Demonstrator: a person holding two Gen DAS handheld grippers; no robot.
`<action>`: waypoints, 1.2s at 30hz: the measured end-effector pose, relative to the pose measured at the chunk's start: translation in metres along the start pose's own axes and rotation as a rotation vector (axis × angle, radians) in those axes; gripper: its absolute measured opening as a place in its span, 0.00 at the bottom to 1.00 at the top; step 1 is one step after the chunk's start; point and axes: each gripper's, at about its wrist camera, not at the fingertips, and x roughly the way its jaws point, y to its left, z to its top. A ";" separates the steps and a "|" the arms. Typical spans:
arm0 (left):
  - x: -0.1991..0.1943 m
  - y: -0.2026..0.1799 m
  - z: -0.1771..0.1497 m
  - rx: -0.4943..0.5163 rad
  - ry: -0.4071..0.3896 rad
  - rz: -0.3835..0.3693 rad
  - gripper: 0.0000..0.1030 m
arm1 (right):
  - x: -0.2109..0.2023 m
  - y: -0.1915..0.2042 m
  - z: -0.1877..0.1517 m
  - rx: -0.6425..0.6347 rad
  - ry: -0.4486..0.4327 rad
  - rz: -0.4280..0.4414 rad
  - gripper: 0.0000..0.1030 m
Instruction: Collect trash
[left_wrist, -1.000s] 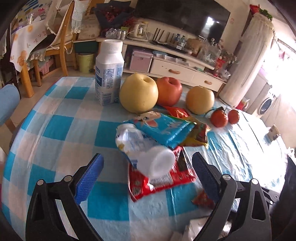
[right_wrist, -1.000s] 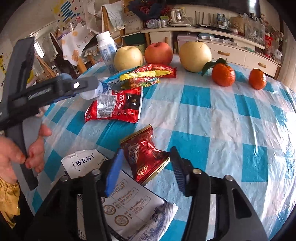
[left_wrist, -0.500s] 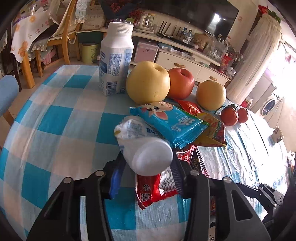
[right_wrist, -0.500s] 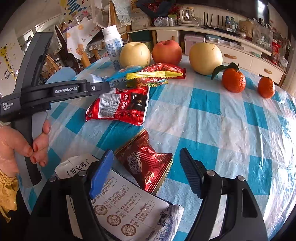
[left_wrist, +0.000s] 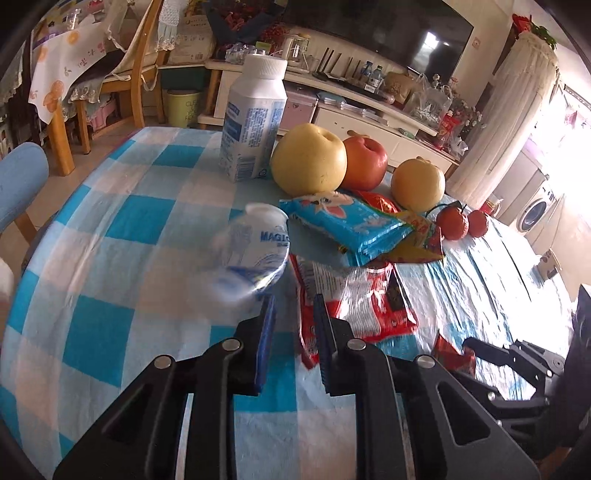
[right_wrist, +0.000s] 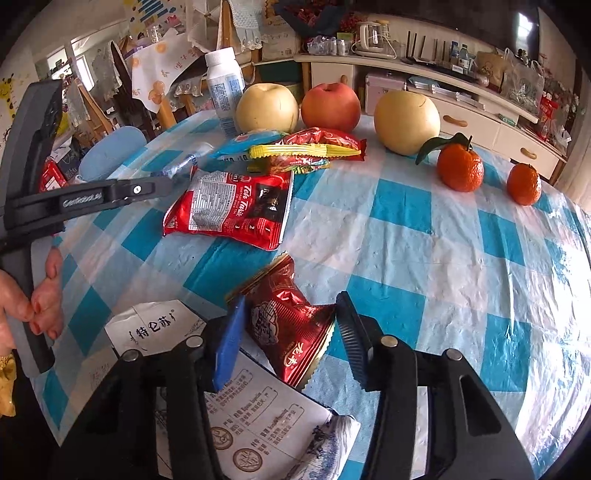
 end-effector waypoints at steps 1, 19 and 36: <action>-0.004 0.001 -0.006 0.000 0.010 -0.007 0.22 | 0.000 -0.001 0.000 0.003 0.000 -0.002 0.50; 0.019 0.009 0.016 0.281 0.081 0.151 0.70 | 0.003 0.001 0.004 -0.018 -0.004 0.005 0.73; -0.008 0.009 -0.015 0.186 0.029 0.169 0.53 | -0.001 0.008 -0.001 -0.048 0.014 0.076 0.31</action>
